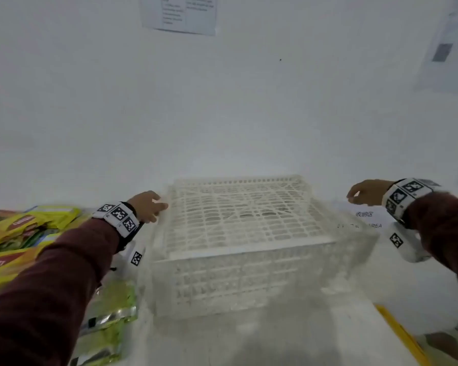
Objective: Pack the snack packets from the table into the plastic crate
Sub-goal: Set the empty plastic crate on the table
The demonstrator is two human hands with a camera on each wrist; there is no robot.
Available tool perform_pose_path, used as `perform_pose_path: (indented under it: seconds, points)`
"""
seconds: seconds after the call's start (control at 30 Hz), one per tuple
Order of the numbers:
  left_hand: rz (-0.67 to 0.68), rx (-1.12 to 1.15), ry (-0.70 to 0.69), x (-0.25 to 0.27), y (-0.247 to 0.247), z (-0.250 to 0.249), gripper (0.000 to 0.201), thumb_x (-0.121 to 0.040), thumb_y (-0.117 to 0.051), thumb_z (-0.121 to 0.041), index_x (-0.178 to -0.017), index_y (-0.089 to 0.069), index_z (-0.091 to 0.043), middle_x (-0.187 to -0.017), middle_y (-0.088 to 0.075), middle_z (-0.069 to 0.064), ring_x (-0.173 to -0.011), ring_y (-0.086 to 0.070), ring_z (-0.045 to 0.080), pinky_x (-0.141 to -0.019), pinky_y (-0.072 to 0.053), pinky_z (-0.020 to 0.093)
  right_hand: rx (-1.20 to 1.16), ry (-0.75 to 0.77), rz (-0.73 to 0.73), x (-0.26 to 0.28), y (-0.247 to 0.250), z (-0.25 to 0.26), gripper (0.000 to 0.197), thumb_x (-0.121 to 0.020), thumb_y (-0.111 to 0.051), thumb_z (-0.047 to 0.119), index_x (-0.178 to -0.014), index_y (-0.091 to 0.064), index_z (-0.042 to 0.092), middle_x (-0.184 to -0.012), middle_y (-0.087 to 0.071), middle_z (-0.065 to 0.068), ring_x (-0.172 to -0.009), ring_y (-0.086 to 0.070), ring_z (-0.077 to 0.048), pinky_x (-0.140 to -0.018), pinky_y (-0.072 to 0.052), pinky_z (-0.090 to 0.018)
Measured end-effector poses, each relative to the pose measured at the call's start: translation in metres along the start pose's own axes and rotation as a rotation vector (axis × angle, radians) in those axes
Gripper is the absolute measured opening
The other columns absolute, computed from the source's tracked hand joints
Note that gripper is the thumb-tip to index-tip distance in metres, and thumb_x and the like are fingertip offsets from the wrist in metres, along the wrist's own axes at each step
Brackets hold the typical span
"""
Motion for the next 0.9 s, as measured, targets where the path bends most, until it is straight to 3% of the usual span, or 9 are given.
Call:
perform_pose_path:
  seconds: [0.1,0.23,0.33,0.43,0.53,0.63,0.73,0.83,0.9]
  points:
    - [0.029,-0.055,0.054,-0.012,-0.006,-0.005,0.031,-0.095,-0.050,-0.024,-0.114,-0.045,0.001,-0.069,-0.049,0.008,-0.056,-0.049,0.018,-0.047,-0.045,0.022,0.000,0.015,0.142,-0.033,-0.003,0.005,0.036,-0.097,-0.042,0.033,-0.122,-0.055,0.010,-0.099,-0.059,-0.003,-0.068,-0.057,-0.011,-0.059,-0.038,-0.014]
    - [0.040,-0.091,0.075,-0.026,-0.006,-0.013,0.040,-0.096,-0.049,-0.021,-0.061,-0.041,-0.005,-0.045,-0.048,0.005,-0.038,-0.049,0.014,-0.032,-0.039,0.014,0.071,0.053,0.204,-0.077,-0.010,0.020,0.041,-0.098,-0.037,0.038,-0.124,-0.051,0.008,-0.105,-0.062,-0.005,-0.071,-0.056,-0.012,-0.065,-0.042,-0.019]
    - [0.053,-0.019,0.102,-0.031,-0.009,-0.013,0.033,-0.095,-0.049,-0.013,-0.064,-0.043,-0.004,-0.033,-0.048,-0.002,-0.024,-0.045,0.005,-0.029,-0.037,0.015,0.026,0.085,0.250,-0.099,-0.024,0.031,0.039,-0.099,-0.033,0.038,-0.110,-0.053,0.006,-0.097,-0.064,-0.004,-0.064,-0.054,-0.009,-0.073,-0.045,-0.021]
    - [0.066,0.071,0.103,-0.033,-0.008,-0.010,0.016,-0.093,-0.051,-0.011,-0.078,-0.050,-0.008,-0.068,-0.057,0.007,-0.049,-0.058,0.012,-0.038,-0.049,0.018,-0.085,0.107,0.226,-0.116,-0.030,0.036,0.039,-0.098,-0.043,0.033,-0.069,-0.053,0.009,-0.063,-0.059,0.001,-0.047,-0.050,-0.005,-0.045,-0.039,-0.012]
    - [0.043,0.164,0.128,-0.024,-0.005,-0.014,0.012,-0.093,-0.052,-0.010,-0.081,-0.051,-0.011,-0.079,-0.056,0.010,-0.066,-0.056,0.022,-0.043,-0.053,0.021,-0.076,0.180,0.223,-0.122,-0.030,0.035,0.046,-0.094,-0.052,0.030,-0.053,-0.051,0.010,-0.041,-0.055,0.006,-0.043,-0.046,-0.010,-0.047,-0.039,-0.014]
    - [-0.023,0.182,0.088,-0.009,0.004,-0.025,0.007,-0.092,-0.054,-0.012,-0.089,-0.050,-0.007,-0.077,-0.056,0.011,-0.050,-0.059,0.016,-0.038,-0.049,0.018,-0.149,0.196,0.188,-0.109,-0.017,0.027,0.042,-0.091,-0.058,0.027,-0.054,-0.054,0.007,-0.044,-0.058,0.001,-0.047,-0.049,-0.014,-0.052,-0.040,-0.018]
    - [-0.141,0.185,0.006,0.013,0.023,-0.037,0.016,-0.089,-0.060,-0.016,-0.102,-0.052,-0.014,-0.085,-0.059,0.010,-0.057,-0.058,0.016,-0.039,-0.048,0.016,-0.270,0.201,0.067,-0.077,0.009,0.020,0.032,-0.087,-0.064,0.021,-0.061,-0.057,0.003,-0.045,-0.062,-0.002,-0.048,-0.055,-0.015,-0.054,-0.043,-0.022]
    - [-0.203,0.290,-0.138,0.047,0.039,-0.051,0.013,-0.087,-0.061,-0.010,-0.083,-0.055,-0.020,-0.082,-0.061,0.004,-0.064,-0.064,0.014,-0.046,-0.053,0.014,-0.471,0.220,-0.055,-0.032,0.032,0.013,0.019,-0.084,-0.067,0.013,-0.086,-0.052,0.002,-0.041,-0.062,-0.002,-0.045,-0.060,-0.017,-0.057,-0.045,-0.026]
    - [-0.208,0.384,-0.222,0.069,0.047,-0.055,0.018,-0.087,-0.061,-0.005,-0.084,-0.054,-0.022,-0.084,-0.064,0.003,-0.066,-0.068,0.010,-0.054,-0.056,0.017,-0.584,0.249,-0.156,-0.003,0.043,0.006,0.032,-0.082,-0.067,0.010,-0.108,-0.048,0.006,-0.043,-0.063,-0.001,-0.047,-0.061,-0.019,-0.059,-0.045,-0.028]
Point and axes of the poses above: each hand's wrist, its own x-axis away from the middle knuckle, its own y-axis out of the back of the hand, z = x × y, the point moved 5 cm from there along -x, towards the middle knuckle
